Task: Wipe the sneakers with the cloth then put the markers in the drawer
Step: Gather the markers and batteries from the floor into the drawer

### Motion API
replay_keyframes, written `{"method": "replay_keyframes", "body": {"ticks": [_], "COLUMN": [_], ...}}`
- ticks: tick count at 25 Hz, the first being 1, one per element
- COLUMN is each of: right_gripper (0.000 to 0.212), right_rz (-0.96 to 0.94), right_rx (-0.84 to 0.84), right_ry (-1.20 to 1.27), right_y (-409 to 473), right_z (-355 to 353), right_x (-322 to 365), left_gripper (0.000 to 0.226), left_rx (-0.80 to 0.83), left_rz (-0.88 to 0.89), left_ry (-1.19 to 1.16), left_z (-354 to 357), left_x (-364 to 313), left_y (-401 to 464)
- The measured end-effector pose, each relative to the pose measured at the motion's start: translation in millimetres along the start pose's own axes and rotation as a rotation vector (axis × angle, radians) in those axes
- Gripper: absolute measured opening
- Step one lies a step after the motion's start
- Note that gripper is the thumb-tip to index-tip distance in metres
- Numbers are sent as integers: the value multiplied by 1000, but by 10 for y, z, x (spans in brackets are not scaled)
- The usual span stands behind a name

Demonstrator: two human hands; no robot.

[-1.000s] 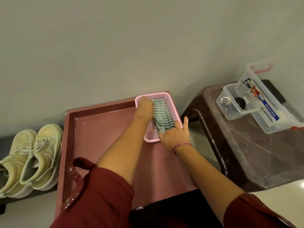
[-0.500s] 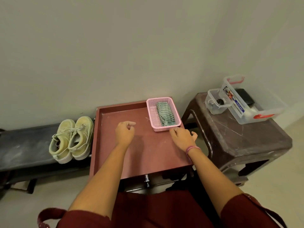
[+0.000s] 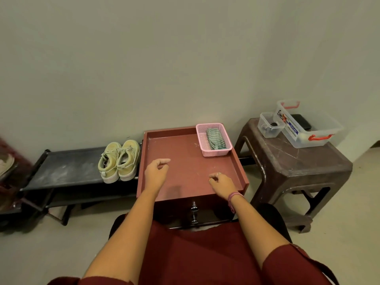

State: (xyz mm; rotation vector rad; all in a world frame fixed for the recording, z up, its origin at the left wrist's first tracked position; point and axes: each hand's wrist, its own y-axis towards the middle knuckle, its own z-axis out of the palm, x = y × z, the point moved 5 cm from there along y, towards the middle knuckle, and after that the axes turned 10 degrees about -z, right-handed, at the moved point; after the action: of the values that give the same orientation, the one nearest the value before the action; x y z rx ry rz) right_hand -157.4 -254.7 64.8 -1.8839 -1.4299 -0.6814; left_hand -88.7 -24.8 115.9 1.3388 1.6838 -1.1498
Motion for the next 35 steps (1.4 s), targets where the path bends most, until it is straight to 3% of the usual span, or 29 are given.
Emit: {"method": "replay_keyframes", "body": {"ticks": [6,15,21,24,29,35], "right_gripper": [45,64,75,74,68,64], "right_rz": [45,101,77,51,28,27], "right_rx": [195,562,735,737,687,684], "right_ry": [-11,-269,-416,-478,-525,-594], "right_y": [-41,214,485,528,527,478], "right_z": [375,1265,1533,1612,1652,1682], "right_x": [-224,-789,-857,-887,-907,-890], "left_gripper": [27,24,24,24,19,25], "left_rx": [24,11,29,46,74,262], "left_rz": [-111,-452,-587,-605,-525,-396], "left_ry": [-155,-270,-367,-370,-132,236], "left_z": [-59,353,668,779,842,977], "left_x": [234,1075,1264,1276,1404,1563], "left_y": [49,225,317,340,321,19]}}
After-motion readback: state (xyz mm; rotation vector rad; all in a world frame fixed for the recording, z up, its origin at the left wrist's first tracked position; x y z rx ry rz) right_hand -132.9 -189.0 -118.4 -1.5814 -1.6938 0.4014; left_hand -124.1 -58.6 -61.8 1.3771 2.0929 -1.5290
